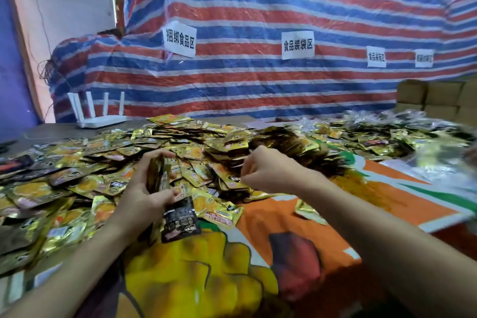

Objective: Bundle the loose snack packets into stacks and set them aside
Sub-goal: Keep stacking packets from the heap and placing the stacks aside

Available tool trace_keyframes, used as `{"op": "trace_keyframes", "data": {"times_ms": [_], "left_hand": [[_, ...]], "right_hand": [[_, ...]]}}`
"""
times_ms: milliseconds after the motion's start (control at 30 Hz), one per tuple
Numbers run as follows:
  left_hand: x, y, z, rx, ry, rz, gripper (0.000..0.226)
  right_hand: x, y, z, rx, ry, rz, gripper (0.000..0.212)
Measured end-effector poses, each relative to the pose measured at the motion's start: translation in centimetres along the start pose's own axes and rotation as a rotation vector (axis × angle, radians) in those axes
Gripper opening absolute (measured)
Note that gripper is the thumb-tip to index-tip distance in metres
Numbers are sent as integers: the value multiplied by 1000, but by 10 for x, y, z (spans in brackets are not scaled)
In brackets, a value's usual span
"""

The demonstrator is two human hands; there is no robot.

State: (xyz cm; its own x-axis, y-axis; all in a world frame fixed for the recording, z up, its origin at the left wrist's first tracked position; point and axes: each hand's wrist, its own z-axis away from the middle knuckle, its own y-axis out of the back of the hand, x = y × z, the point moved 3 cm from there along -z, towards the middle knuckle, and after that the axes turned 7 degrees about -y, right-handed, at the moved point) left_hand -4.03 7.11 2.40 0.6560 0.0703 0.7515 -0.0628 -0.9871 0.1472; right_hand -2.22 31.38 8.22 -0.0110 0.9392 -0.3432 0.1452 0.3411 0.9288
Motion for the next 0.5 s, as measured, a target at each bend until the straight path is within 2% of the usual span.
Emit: {"op": "trace_keyframes", "data": {"times_ms": [133,233,333,500], "left_hand": [[5,-2,1,-24,-6,16,75],[7,-3,2,-54,16,9,60],[5,-3,2,-53,30,9,61],[2,0,3,-49,35,13,65]], "right_hand": [[89,39,4,88,-237,271,19],[132,40,6,82,-318,367,19],[155,28,6,48,-368,440,13],[162,36,1,214,-360,449,17]]}}
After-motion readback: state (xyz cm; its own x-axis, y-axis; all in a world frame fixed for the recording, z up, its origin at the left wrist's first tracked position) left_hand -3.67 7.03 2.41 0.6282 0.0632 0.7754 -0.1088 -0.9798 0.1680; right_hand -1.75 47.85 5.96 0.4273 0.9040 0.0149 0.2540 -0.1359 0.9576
